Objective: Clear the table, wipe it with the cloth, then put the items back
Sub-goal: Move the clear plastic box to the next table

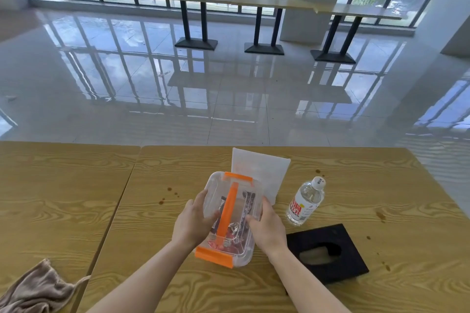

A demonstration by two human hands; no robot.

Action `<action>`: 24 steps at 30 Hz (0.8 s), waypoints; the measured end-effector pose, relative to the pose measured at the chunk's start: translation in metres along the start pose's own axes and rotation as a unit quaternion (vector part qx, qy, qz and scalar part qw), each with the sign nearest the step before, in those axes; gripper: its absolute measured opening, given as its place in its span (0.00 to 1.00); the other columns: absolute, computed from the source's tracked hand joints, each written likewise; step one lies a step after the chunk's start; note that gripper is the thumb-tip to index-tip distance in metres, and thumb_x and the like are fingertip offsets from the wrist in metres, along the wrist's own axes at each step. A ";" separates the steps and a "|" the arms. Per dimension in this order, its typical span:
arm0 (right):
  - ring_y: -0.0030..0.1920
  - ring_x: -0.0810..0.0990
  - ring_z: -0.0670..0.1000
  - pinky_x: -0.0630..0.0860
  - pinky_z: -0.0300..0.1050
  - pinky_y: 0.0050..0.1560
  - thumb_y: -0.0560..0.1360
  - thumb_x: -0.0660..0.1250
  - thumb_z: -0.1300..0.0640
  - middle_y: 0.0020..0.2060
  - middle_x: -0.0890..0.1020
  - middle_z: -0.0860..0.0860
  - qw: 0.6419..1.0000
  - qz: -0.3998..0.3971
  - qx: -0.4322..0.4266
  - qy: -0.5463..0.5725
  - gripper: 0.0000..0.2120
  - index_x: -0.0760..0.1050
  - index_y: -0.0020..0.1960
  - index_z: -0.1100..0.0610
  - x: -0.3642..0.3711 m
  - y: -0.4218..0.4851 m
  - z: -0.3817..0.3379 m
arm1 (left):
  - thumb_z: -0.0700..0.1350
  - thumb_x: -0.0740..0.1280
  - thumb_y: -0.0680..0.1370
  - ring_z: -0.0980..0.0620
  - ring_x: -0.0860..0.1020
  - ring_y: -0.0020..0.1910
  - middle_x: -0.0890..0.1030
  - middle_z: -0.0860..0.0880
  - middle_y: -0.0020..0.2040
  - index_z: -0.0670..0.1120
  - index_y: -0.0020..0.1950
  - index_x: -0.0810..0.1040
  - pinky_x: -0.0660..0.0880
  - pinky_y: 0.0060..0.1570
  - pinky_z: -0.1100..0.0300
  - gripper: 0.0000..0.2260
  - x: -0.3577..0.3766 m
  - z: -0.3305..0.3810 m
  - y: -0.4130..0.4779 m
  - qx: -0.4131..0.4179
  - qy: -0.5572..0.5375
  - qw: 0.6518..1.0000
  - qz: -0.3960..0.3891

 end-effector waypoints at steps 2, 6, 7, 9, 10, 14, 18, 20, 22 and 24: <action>0.51 0.82 0.45 0.79 0.52 0.54 0.77 0.68 0.53 0.51 0.82 0.40 1.000 -0.005 -0.006 0.000 0.17 0.69 0.63 0.41 0.002 0.001 -0.003 | 0.59 0.65 0.78 0.46 0.76 0.60 0.74 0.46 0.65 0.55 0.78 0.59 0.74 0.52 0.53 0.31 -0.005 -0.002 -0.004 -0.001 -0.004 1.000 0.012; 0.49 0.82 0.45 0.80 0.51 0.52 0.77 0.69 0.53 0.50 0.82 0.41 0.999 -0.023 -0.032 -0.001 0.17 0.70 0.63 0.43 0.011 0.005 -0.018 | 0.59 0.65 0.78 0.45 0.76 0.61 0.74 0.45 0.65 0.54 0.78 0.59 0.73 0.52 0.53 0.31 -0.021 -0.011 -0.012 -0.020 -0.012 0.999 0.040; 0.48 0.81 0.44 0.80 0.50 0.51 0.77 0.69 0.53 0.50 0.82 0.41 0.999 -0.029 -0.041 -0.001 0.17 0.70 0.63 0.44 0.014 0.006 -0.024 | 0.59 0.65 0.78 0.45 0.76 0.61 0.74 0.45 0.66 0.54 0.78 0.59 0.73 0.53 0.52 0.31 -0.026 -0.015 -0.014 -0.025 -0.015 0.998 0.048; 0.46 0.81 0.43 0.79 0.46 0.48 0.77 0.69 0.54 0.50 0.82 0.41 0.997 -0.040 -0.060 -0.003 0.18 0.70 0.65 0.45 0.021 0.008 -0.035 | 0.60 0.64 0.78 0.44 0.76 0.62 0.74 0.44 0.66 0.54 0.78 0.60 0.74 0.55 0.50 0.30 -0.037 -0.021 -0.019 -0.034 -0.020 0.997 0.066; 0.45 0.81 0.42 0.78 0.43 0.45 0.77 0.69 0.54 0.51 0.82 0.41 0.997 -0.045 -0.069 -0.004 0.20 0.69 0.66 0.45 0.024 0.009 -0.041 | 0.60 0.64 0.78 0.44 0.76 0.62 0.75 0.44 0.66 0.54 0.78 0.60 0.74 0.55 0.50 0.30 -0.043 -0.024 -0.022 -0.039 -0.022 0.996 0.076; 0.41 0.80 0.39 0.73 0.35 0.37 0.77 0.68 0.56 0.53 0.82 0.40 0.991 -0.079 -0.107 -0.012 0.28 0.63 0.73 0.41 0.041 0.010 -0.069 | 0.57 0.64 0.79 0.43 0.75 0.62 0.75 0.42 0.67 0.53 0.78 0.60 0.73 0.57 0.49 0.29 -0.065 -0.038 -0.032 -0.059 -0.034 0.992 0.111; 0.42 0.80 0.41 0.77 0.40 0.40 0.78 0.68 0.56 0.48 0.82 0.41 0.987 -0.104 -0.122 -0.020 0.31 0.60 0.76 0.42 0.063 0.014 -0.093 | 0.55 0.64 0.79 0.43 0.76 0.62 0.74 0.42 0.67 0.53 0.78 0.60 0.72 0.55 0.51 0.28 -0.087 -0.056 -0.038 -0.076 -0.043 0.987 0.134; 0.40 0.81 0.41 0.78 0.42 0.39 0.77 0.68 0.56 0.44 0.81 0.41 0.985 -0.106 -0.131 -0.029 0.31 0.60 0.77 0.44 0.075 0.016 -0.105 | 0.55 0.64 0.80 0.44 0.76 0.62 0.75 0.42 0.65 0.53 0.78 0.60 0.73 0.56 0.50 0.28 -0.100 -0.065 -0.038 -0.078 -0.047 0.985 0.144; 0.38 0.78 0.39 0.74 0.37 0.35 0.77 0.68 0.57 0.41 0.78 0.39 0.983 -0.110 -0.144 -0.036 0.32 0.60 0.77 0.45 0.087 0.016 -0.120 | 0.53 0.64 0.80 0.43 0.76 0.62 0.76 0.43 0.65 0.53 0.78 0.61 0.73 0.57 0.49 0.27 -0.114 -0.074 -0.038 -0.072 -0.052 0.984 0.154; 0.36 0.76 0.38 0.70 0.34 0.33 0.78 0.68 0.57 0.40 0.76 0.38 0.981 -0.112 -0.153 -0.039 0.32 0.60 0.78 0.46 0.100 0.014 -0.135 | 0.51 0.63 0.80 0.44 0.75 0.63 0.76 0.44 0.65 0.52 0.77 0.61 0.73 0.57 0.50 0.26 -0.127 -0.086 -0.036 -0.068 -0.056 0.983 0.160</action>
Point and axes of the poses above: each hand's wrist, its own y-axis towards the middle knuckle, its own x-axis out of the palm, z = x × y, the point moved 10 cm from there along y, towards the middle knuckle
